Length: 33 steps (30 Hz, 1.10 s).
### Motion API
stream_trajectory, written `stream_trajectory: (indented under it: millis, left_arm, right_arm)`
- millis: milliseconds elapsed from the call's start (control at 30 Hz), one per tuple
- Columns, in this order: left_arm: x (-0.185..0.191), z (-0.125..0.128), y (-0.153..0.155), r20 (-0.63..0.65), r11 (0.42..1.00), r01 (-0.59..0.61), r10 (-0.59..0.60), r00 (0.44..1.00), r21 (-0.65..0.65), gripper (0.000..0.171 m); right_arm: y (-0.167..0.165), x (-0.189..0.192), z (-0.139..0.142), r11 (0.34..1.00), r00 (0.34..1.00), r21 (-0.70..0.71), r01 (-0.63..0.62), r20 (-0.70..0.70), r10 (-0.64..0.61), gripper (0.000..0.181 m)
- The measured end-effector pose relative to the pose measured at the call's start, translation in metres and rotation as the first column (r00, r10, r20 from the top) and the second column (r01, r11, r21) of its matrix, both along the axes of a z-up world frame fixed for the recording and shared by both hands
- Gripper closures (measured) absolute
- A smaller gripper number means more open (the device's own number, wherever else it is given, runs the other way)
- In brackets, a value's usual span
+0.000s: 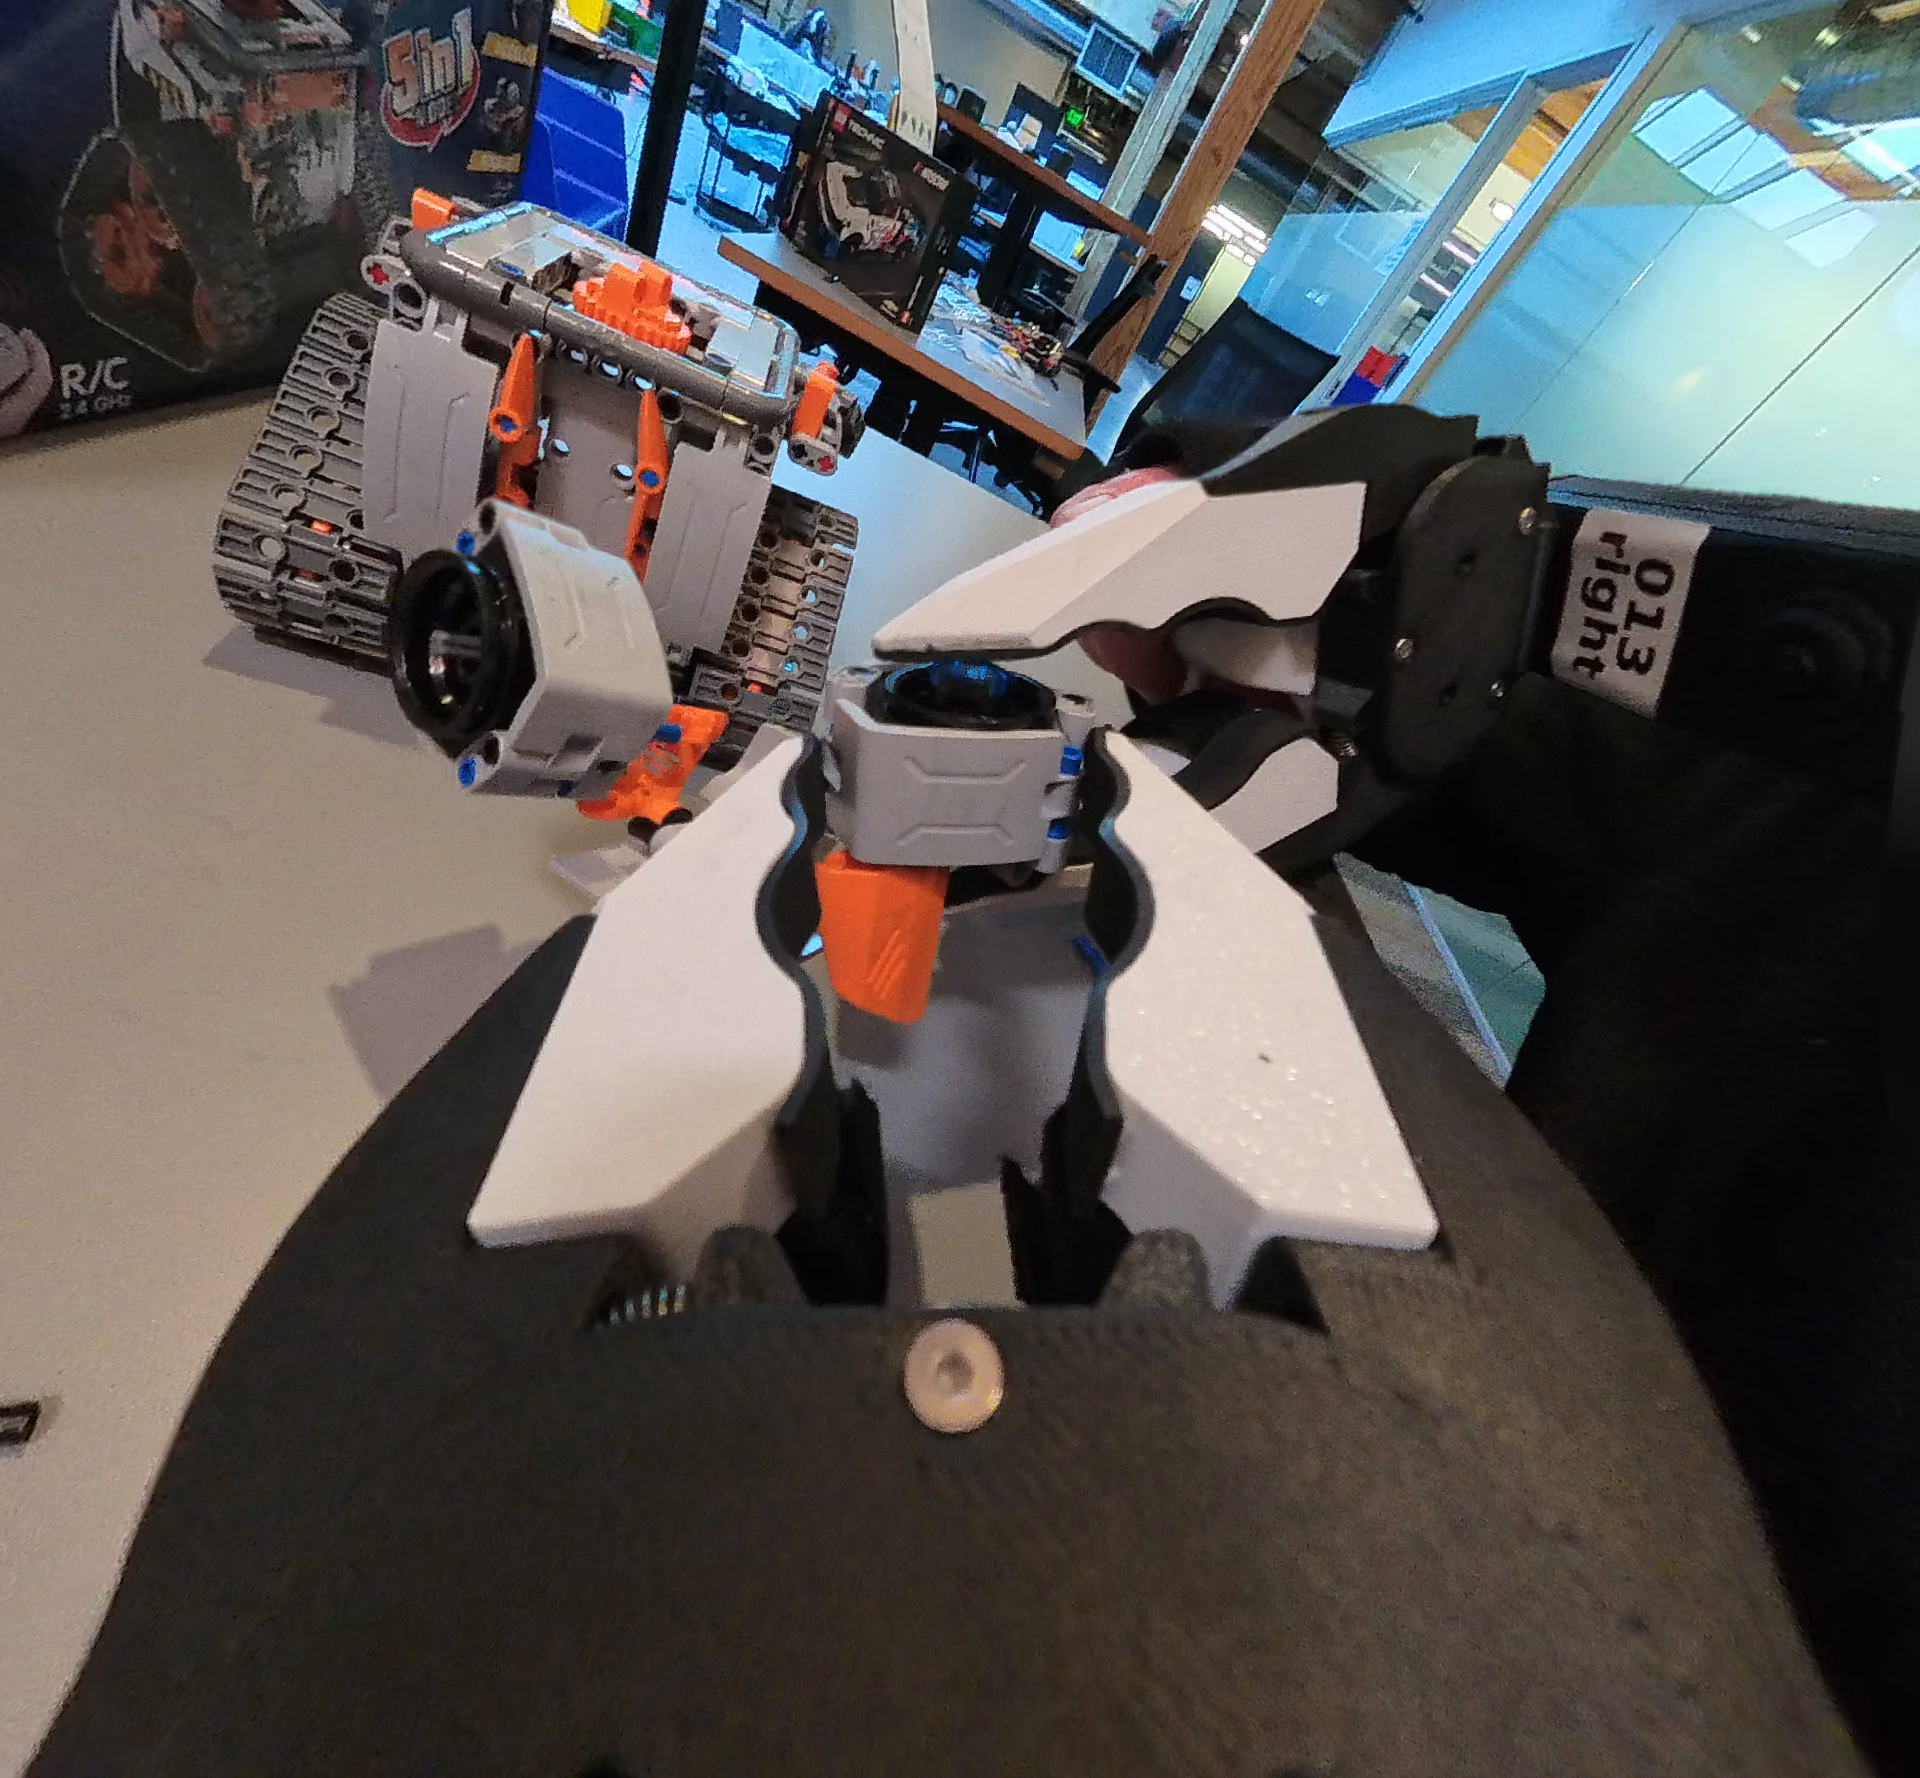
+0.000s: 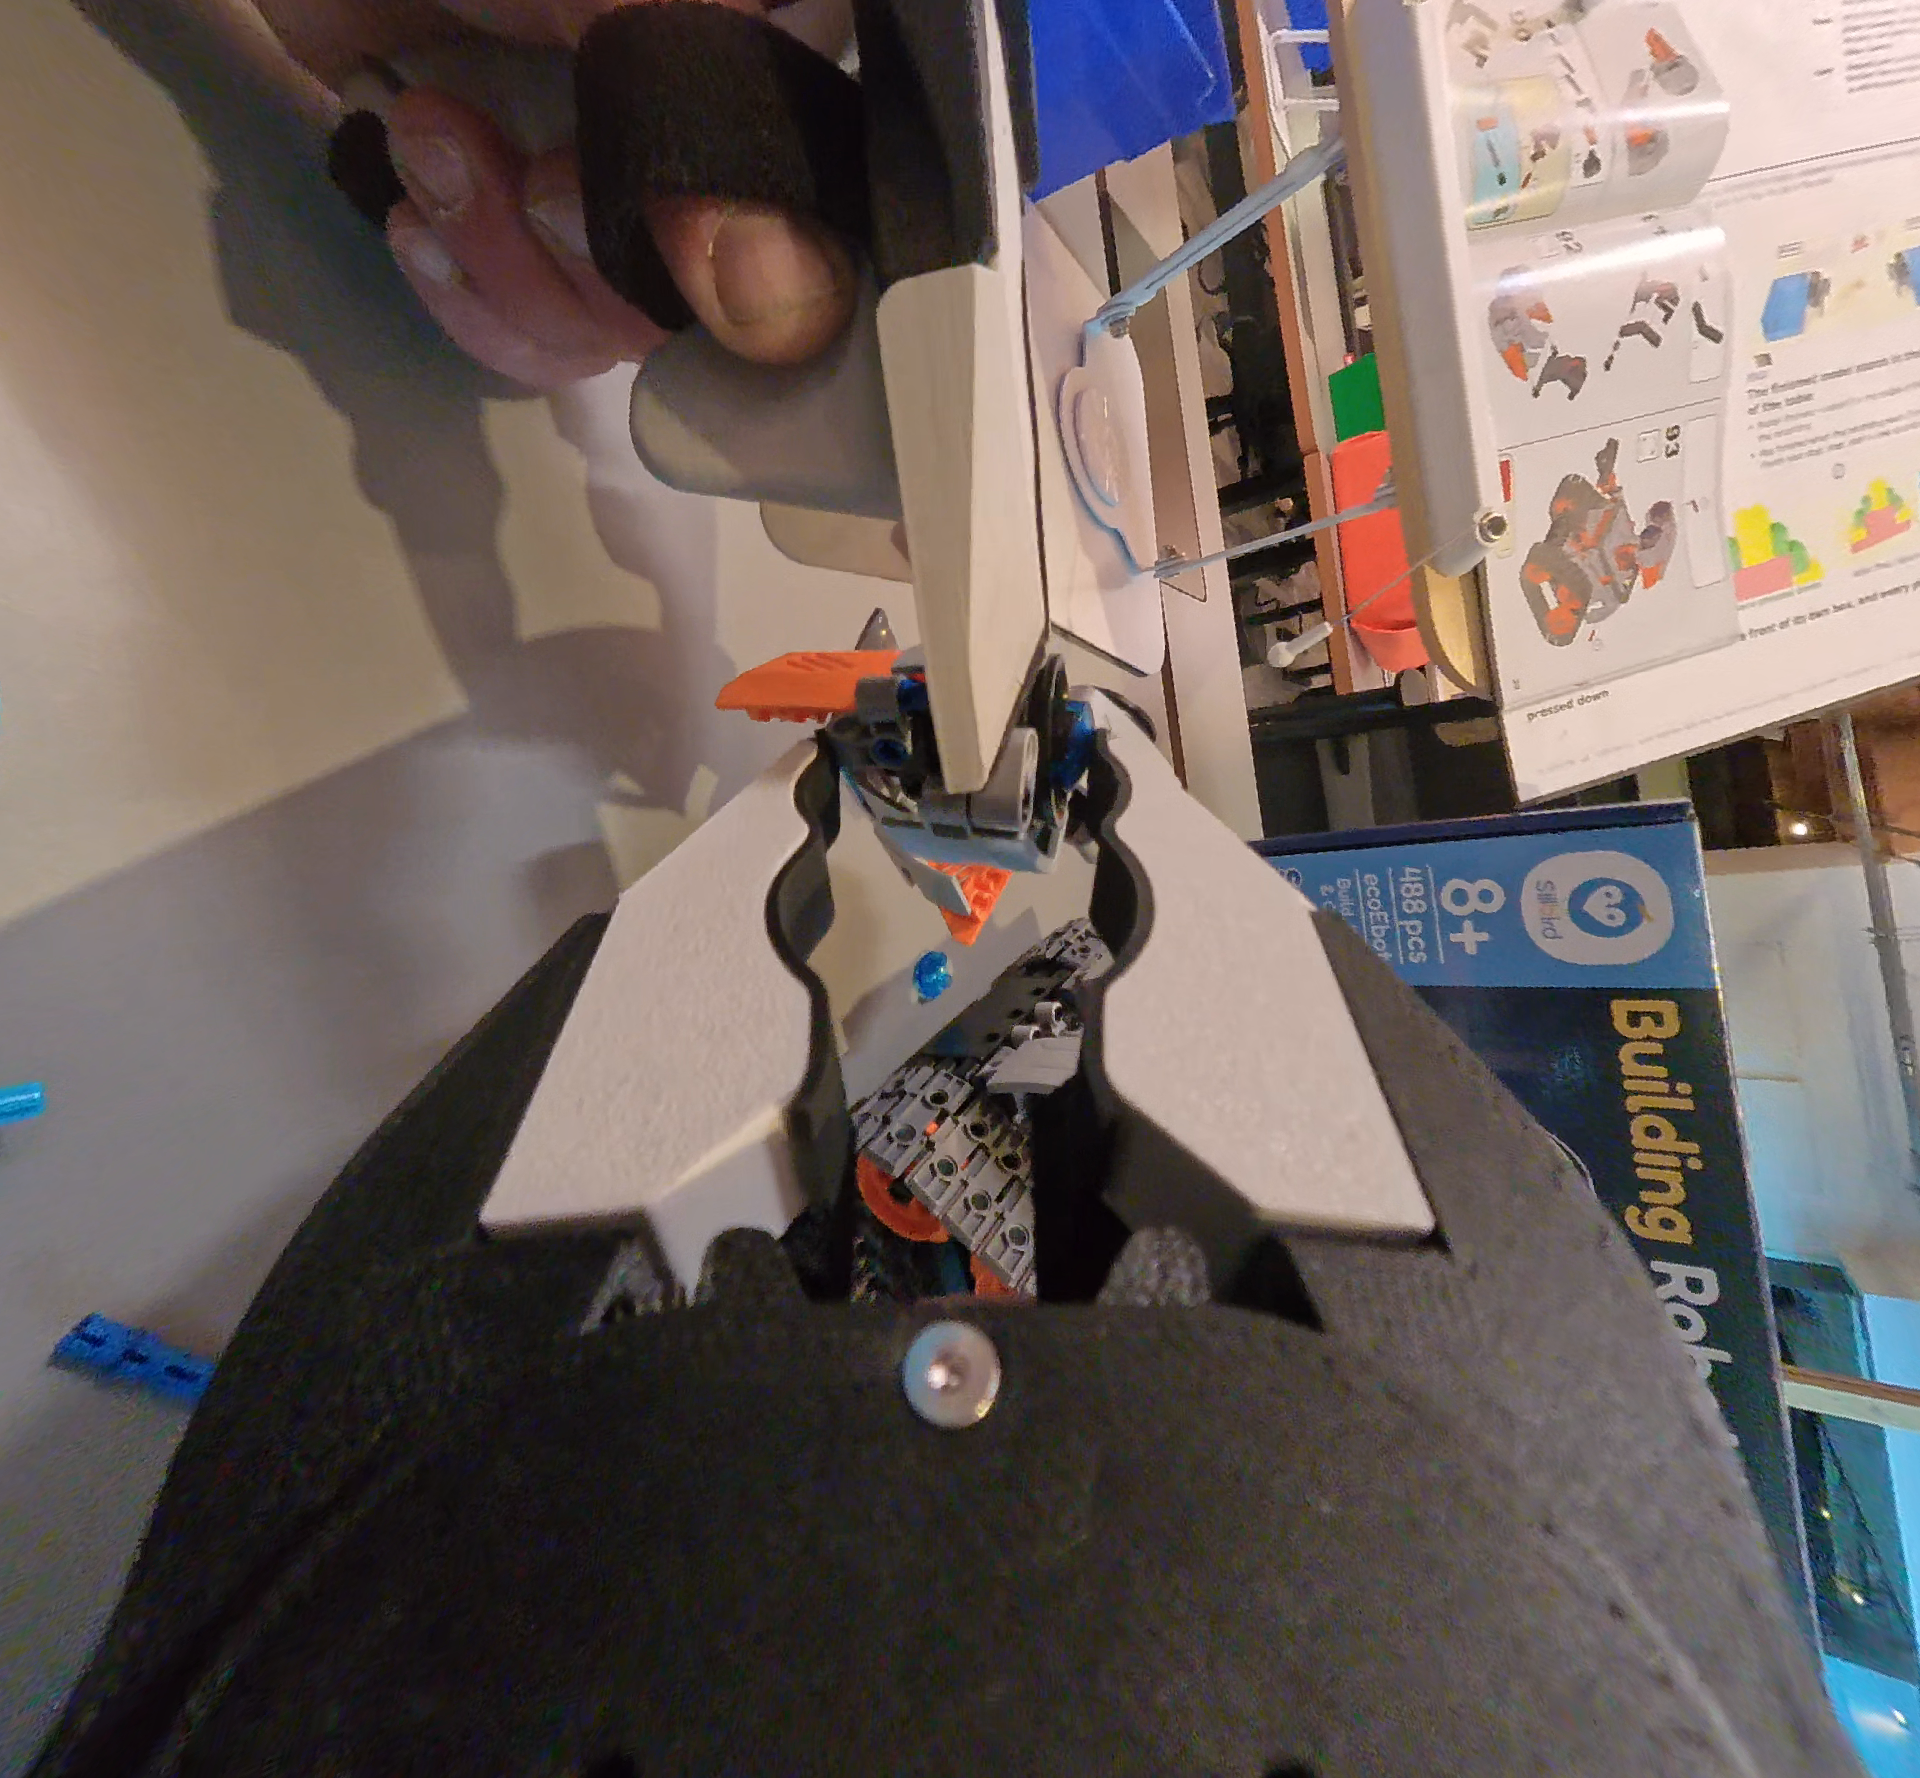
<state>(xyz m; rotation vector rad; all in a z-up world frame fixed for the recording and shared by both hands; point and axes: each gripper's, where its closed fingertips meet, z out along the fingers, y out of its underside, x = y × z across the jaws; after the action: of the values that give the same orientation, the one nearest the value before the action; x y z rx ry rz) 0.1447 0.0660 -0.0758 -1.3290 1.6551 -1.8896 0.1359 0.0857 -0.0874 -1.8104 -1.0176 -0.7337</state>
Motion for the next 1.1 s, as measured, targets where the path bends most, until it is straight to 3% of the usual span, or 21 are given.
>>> stream_trajectory:
  millis: [600, 1100]
  left_arm:
    - [0.0008, 0.0022, 0.0055, 0.0, 1.0, -0.014, 0.014, 1.0, -0.022, 0.125]
    - [0.001, -0.0042, 0.0018, -0.029, 1.0, 0.003, -0.003, 1.0, -0.009, 0.125]
  right_arm:
    - [0.0016, 0.0032, 0.0058, 0.998, 0.999, 0.057, 0.041, 0.008, -0.042, 0.134]
    - [-0.0004, -0.004, 0.0005, 0.999, 0.997, 0.045, -0.022, 0.078, 0.019, 0.138]
